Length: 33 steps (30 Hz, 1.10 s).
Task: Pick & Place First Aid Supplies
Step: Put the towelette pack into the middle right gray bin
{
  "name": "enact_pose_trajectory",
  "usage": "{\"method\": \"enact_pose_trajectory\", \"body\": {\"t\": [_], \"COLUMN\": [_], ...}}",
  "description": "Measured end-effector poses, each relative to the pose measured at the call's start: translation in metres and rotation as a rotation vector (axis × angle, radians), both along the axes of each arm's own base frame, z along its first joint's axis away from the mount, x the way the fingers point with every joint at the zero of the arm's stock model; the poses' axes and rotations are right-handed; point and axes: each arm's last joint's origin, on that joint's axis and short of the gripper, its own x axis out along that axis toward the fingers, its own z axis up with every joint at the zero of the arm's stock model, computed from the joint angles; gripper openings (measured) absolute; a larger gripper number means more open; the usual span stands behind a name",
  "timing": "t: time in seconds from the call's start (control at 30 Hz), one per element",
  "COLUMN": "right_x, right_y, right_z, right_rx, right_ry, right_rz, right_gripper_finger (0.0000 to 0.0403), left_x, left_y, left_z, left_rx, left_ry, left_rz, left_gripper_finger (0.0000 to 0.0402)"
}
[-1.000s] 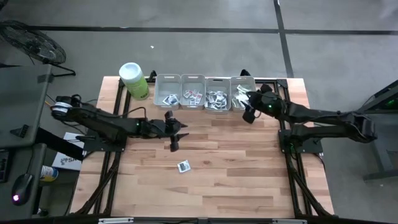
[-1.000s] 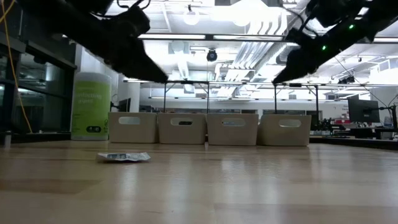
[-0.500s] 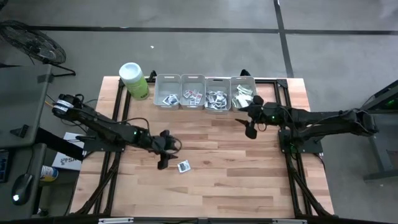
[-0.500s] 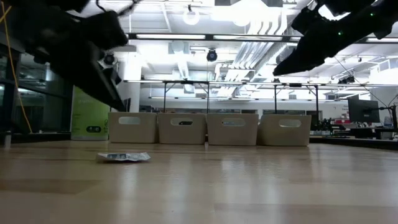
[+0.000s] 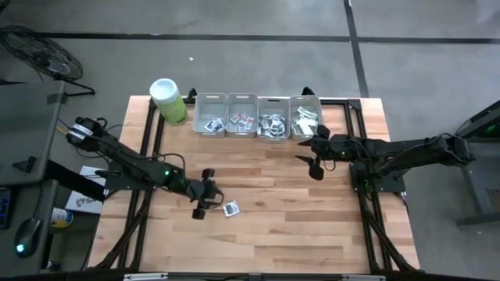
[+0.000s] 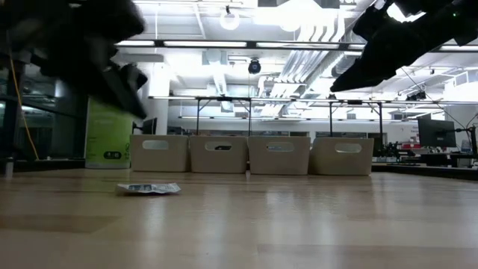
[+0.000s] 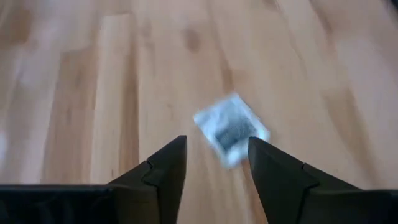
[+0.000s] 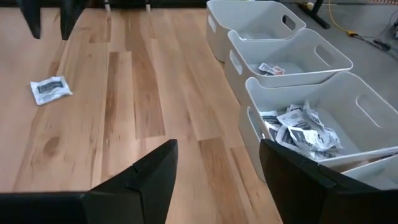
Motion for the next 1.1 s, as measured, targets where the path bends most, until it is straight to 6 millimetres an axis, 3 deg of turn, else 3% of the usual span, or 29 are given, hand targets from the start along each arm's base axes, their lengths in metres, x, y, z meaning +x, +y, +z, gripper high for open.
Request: {"method": "enact_pose_trajectory", "body": {"t": [0.13,0.27,0.43,0.63,0.8,1.1], "right_x": [0.000,0.000,0.000,0.000,0.000,0.001], "right_y": [0.000,0.000,0.000,0.000,0.001,0.002], "right_z": [0.000,0.000,0.000,0.000,0.000,0.000], "right_rx": [0.019,0.019,0.022,0.026,0.039,0.062], "right_ry": [-0.007,-0.011,-0.011,-0.012,-0.013,-0.016], "right_rz": [-0.017,-0.017,-0.009,0.002,0.025,0.036], "right_gripper_finger": [0.0222,0.0222,0.0221,0.0220,0.0222,0.0222], "left_x": [0.012,0.022,0.040,0.069,0.092,0.102], "left_y": [0.009,0.011,0.003,-0.006,-0.014,-0.017], "left_z": [0.014,0.022,0.026,0.019,0.010,-0.020], "left_rx": [-0.301,-0.506,-0.406,-0.249,-0.205,-0.197], "left_ry": [-0.009,0.041,0.124,0.384,0.496,0.610], "left_rz": [0.271,0.320,0.202,0.233,0.248,0.334], "left_gripper_finger": [0.0170,0.0170,0.0170,0.0170,0.0170,0.0170]}}
